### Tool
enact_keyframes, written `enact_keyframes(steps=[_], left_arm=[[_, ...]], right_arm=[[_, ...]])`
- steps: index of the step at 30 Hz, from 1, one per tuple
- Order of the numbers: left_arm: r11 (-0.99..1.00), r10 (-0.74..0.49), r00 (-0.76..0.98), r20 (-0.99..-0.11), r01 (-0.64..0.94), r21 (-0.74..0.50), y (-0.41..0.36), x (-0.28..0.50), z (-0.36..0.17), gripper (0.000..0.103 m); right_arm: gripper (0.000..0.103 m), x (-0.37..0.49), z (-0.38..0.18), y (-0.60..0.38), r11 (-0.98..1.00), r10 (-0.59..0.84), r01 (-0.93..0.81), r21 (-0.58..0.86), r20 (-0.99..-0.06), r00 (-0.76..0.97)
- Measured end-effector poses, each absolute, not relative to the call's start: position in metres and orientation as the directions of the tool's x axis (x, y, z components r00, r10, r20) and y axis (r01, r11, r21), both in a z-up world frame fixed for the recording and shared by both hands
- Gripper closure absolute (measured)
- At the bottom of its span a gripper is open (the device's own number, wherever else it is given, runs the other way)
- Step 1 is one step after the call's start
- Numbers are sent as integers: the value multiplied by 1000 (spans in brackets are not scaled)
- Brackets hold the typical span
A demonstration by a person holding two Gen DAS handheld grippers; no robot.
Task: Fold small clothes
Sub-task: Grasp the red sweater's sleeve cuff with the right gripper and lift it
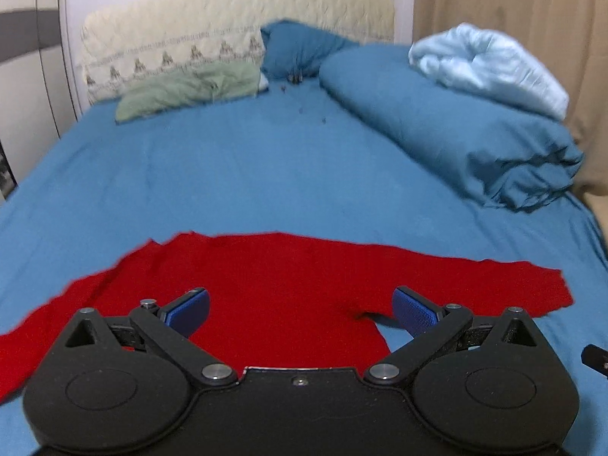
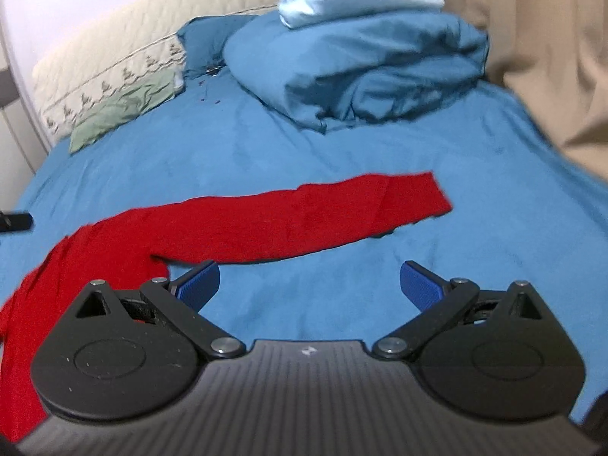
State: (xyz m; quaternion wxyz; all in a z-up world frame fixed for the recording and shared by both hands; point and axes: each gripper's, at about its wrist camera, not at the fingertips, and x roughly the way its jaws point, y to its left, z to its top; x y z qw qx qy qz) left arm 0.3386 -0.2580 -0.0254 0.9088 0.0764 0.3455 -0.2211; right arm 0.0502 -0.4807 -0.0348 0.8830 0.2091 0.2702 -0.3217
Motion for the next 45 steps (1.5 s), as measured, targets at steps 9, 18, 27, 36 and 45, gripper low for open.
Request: enact_keyframes(steps=[9, 18, 27, 36, 45], left_arm=[[910, -283, 587, -758, 414, -19, -294, 414, -113, 0], [929, -267, 512, -817, 362, -76, -305, 458, -164, 2], [912, -259, 524, -811, 410, -27, -308, 469, -170, 0], [900, -282, 626, -727, 436, 26, -228, 456, -110, 0], [951, -220, 714, -664, 308, 16, -77, 440, -72, 0]], right_arm=[[0, 95, -120, -553, 609, -461, 731, 308, -613, 642], [26, 116, -159, -602, 492, -525, 777, 392, -578, 624], [80, 130, -150, -623, 462, -576, 816, 347, -583, 574], [82, 194, -44, -573, 716, -473, 602, 354, -388, 791], [82, 353, -25, -375, 948, 19, 92, 306, -340, 940]])
